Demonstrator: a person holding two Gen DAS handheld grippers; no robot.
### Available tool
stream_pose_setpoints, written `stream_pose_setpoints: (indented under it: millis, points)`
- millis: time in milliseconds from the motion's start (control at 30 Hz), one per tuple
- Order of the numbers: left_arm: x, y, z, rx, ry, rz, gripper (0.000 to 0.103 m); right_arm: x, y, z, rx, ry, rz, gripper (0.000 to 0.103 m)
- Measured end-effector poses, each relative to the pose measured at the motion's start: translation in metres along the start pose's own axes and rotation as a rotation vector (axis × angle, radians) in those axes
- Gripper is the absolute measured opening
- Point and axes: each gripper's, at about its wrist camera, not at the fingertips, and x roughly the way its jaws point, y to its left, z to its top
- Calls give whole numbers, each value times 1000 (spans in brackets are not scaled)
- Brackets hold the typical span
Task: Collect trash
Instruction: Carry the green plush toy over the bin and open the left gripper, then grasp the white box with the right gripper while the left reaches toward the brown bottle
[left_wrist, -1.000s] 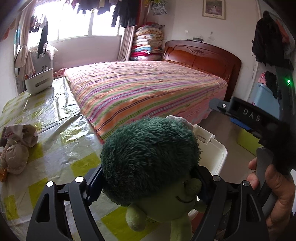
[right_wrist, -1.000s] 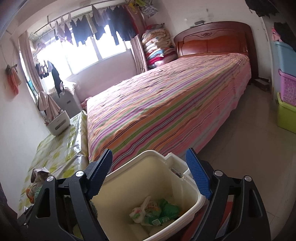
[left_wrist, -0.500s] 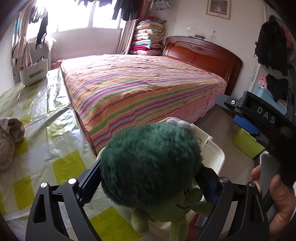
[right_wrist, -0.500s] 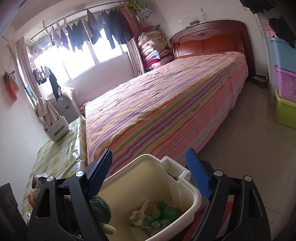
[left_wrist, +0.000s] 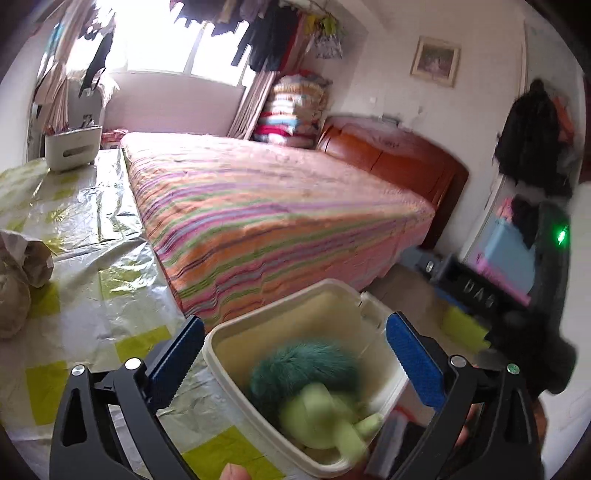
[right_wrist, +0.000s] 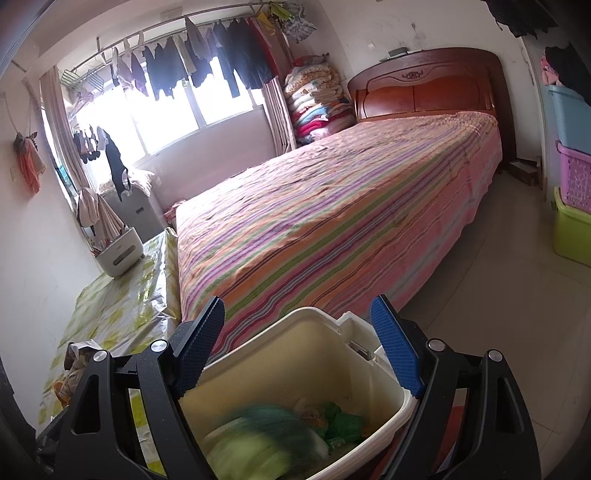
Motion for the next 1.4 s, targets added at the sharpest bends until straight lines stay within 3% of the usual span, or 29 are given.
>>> stream_pose_setpoints:
  millis: [67,133,233,300,367,467,533,600,700,867,967,1100,1200,1400]
  points:
    - [-12,7,3,-26,-69,-26,96,0,2,1,-4,0,2,80]
    - [-19,10,5,-30,-88,-42,96,1,5,1,-2,1,9,80]
    - [-26,16,9,1,-7,-4,96,1,11,1,-13,4,26,80]
    - [-31,25,7,44,97,34,96,-1,18,2,-22,0,50,80]
    - [-39,33,4,129,148,137,96,-3,28,1,-40,-5,64,80]
    - [-66,52,-5,234,125,306,96,-4,51,-2,-73,3,109,80]
    - [-84,73,-7,188,121,358,96,-4,72,-7,-104,13,145,81]
    - [-100,96,-7,108,116,375,96,-2,101,-14,-144,37,195,83]
    - [-124,133,0,-42,91,466,96,1,154,-26,-249,64,265,85]
    - [-185,186,9,-190,-117,575,96,19,246,-51,-424,186,431,85]
    - [-201,228,5,-344,-127,573,96,28,295,-64,-575,196,474,85]
    - [-199,267,-2,-435,-66,566,96,48,340,-76,-702,229,506,86]
    - [-194,279,-6,-455,-28,498,96,66,369,-85,-794,264,527,85]
    - [-194,287,-9,-468,-9,502,96,130,427,-98,-936,392,501,84]
